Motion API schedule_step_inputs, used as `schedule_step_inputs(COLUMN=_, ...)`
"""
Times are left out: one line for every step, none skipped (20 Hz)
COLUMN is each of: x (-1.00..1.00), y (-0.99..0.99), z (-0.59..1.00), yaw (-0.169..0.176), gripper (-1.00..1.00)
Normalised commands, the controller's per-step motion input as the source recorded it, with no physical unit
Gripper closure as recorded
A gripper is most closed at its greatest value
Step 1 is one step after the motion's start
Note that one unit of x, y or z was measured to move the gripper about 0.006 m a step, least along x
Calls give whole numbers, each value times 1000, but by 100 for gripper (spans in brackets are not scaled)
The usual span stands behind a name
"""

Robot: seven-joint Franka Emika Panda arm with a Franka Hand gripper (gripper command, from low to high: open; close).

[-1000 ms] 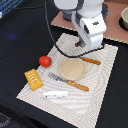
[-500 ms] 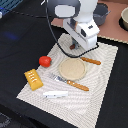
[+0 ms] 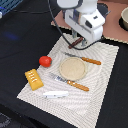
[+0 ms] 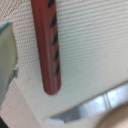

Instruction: Interact with the objects in diverse but meaningful ways.

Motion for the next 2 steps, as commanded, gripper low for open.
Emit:
schedule_step_inputs(x=83, y=69, z=789, yaw=0, gripper=-100)
schedule_step_inputs(x=237, y=269, z=551, yaw=0, gripper=-100)
